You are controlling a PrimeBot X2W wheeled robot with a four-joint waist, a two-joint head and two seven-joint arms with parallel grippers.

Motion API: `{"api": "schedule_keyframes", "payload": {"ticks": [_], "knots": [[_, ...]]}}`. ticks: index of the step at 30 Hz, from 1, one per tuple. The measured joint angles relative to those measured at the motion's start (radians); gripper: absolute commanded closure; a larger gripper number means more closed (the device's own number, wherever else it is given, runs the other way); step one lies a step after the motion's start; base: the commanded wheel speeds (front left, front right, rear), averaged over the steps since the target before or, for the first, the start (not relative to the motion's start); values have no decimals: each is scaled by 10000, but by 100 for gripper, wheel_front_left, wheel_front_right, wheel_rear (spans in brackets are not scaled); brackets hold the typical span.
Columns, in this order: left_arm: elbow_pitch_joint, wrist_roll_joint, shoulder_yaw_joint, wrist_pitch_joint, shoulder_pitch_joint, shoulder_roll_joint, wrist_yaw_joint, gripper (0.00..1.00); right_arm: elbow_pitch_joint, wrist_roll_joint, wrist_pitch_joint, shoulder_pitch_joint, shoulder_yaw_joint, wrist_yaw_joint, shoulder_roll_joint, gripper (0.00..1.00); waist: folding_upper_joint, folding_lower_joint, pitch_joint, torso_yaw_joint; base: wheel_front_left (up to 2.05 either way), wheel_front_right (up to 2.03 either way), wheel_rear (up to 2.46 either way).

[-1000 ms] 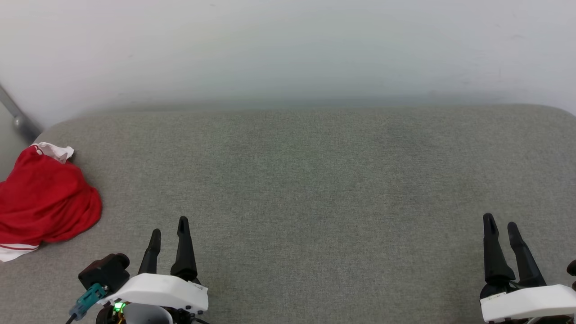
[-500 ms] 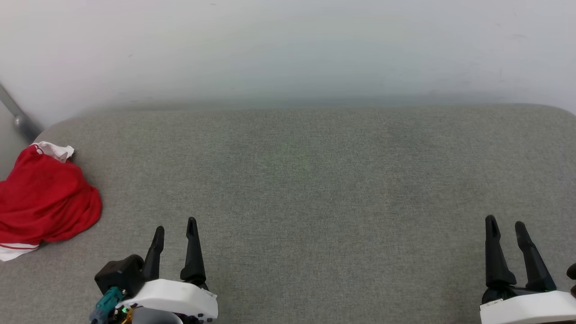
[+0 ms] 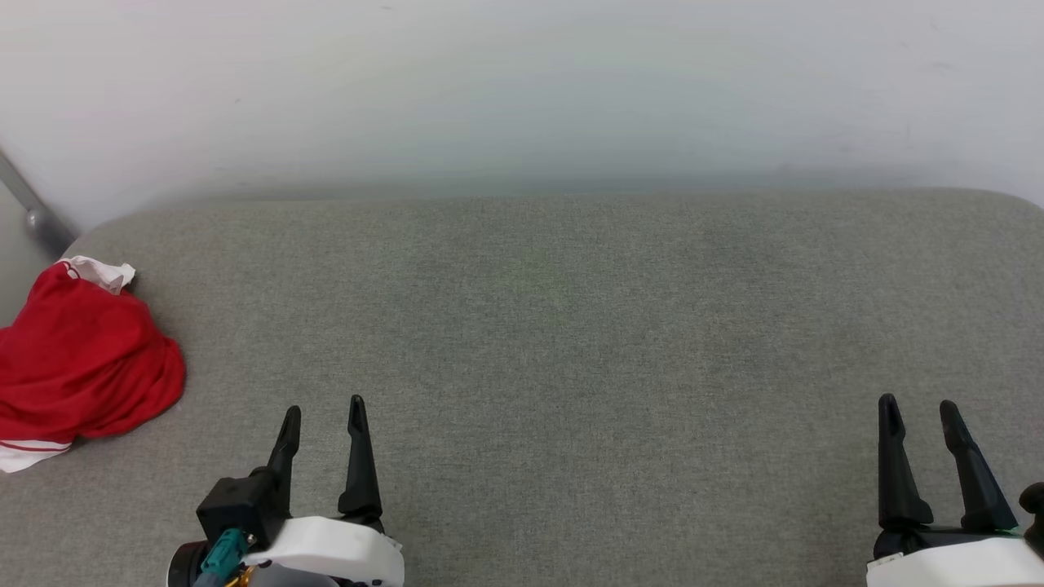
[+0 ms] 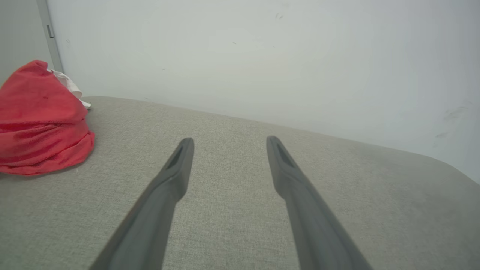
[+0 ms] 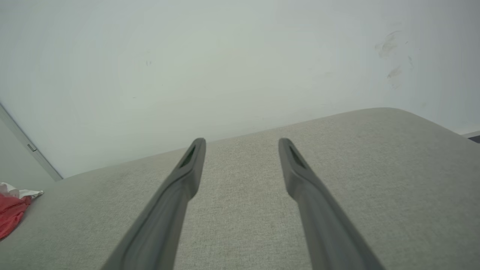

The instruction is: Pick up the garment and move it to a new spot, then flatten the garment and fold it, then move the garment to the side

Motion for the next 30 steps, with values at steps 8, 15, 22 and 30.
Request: {"api": "schedule_keyframes", "payload": {"ticks": [8, 15, 22, 30], "knots": [[6, 640, -98, -176, 126, -12, 2, 0, -121, -625, -155, 132, 31, 0, 0, 0, 0, 0, -4, 5, 0, 0, 0], [27, 1162, -130, -339, 159, -46, -12, 0, -199, -1104, -305, 217, 54, 0, 0, 0, 0, 0, -15, 23, 0, 0, 0], [84, 1634, -142, -445, 229, -86, -38, 0, -293, -1536, -458, 321, 90, 2, 0, 0, 0, 0, -26, 33, 0, 0, 0], [140, 2128, -148, -604, 329, -117, -38, 0, -345, -1950, -573, 451, 98, 2, 0, 0, 0, 0, -38, 44, 0, 0, 0]]}}
